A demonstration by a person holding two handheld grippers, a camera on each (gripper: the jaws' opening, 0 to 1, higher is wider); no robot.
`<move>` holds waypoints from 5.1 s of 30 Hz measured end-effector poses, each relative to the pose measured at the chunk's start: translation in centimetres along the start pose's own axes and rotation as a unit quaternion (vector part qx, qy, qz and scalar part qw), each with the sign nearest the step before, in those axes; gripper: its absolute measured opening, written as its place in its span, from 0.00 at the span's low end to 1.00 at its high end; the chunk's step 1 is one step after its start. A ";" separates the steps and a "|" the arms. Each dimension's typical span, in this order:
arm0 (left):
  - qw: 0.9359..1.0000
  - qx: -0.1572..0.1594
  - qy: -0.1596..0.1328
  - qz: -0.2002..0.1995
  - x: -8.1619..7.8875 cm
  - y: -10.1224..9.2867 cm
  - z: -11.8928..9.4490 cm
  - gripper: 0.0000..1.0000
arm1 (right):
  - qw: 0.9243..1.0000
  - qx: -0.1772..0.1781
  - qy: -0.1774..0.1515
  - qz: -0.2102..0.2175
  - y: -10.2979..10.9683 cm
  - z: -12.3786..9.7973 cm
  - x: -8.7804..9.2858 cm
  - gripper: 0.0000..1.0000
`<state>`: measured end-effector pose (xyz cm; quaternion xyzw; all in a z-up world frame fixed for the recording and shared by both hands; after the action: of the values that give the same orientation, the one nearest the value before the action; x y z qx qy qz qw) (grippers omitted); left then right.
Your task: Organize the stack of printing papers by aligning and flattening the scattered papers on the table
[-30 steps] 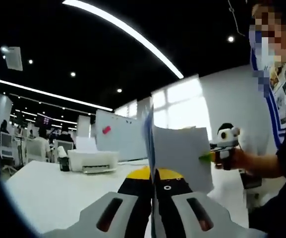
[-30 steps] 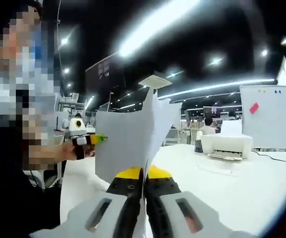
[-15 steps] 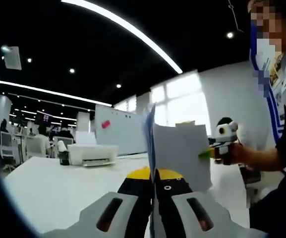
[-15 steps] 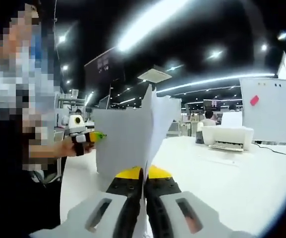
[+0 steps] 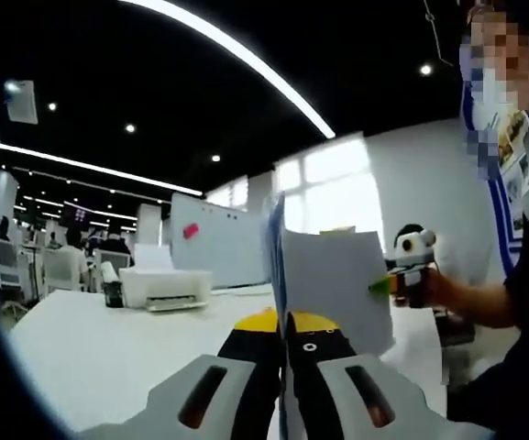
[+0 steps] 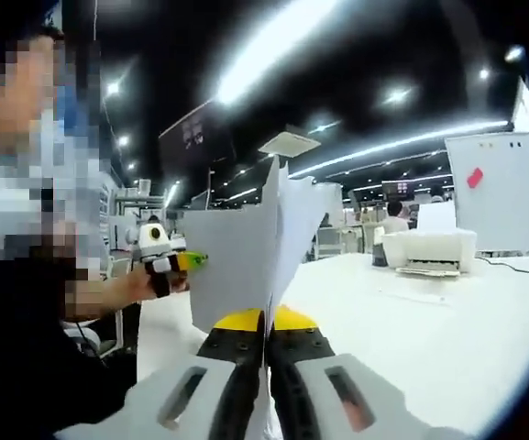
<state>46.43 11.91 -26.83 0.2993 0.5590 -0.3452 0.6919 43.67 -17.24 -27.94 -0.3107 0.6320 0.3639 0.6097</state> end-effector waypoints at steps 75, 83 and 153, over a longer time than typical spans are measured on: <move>0.975 -0.131 0.168 -0.065 11.5 3.7 5.3 0.08 | 0.967 0.209 0.120 0.078 -9.7 3.4 9.3 0.03; 0.958 -0.136 0.246 0.053 13.5 3.7 5.5 0.09 | 0.958 0.233 0.163 0.037 -9.9 3.6 10.5 0.07; 0.955 -0.206 0.193 0.090 11.2 5.3 2.3 0.97 | 0.950 0.290 0.116 0.030 -9.7 0.6 9.7 0.90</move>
<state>53.60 11.53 -37.21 0.2606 0.7114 -0.0947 0.6457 51.44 -21.52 -38.41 -0.1416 0.7856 0.1451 0.5846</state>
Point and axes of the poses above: the point that each gripper's makers call its tool centre point, and the gripper's own axes: z roughly forward along the fingers, y roughly to its left, x roughly out of its underside, the point moved 6 cm from there along -z, roughly backward along the fingers
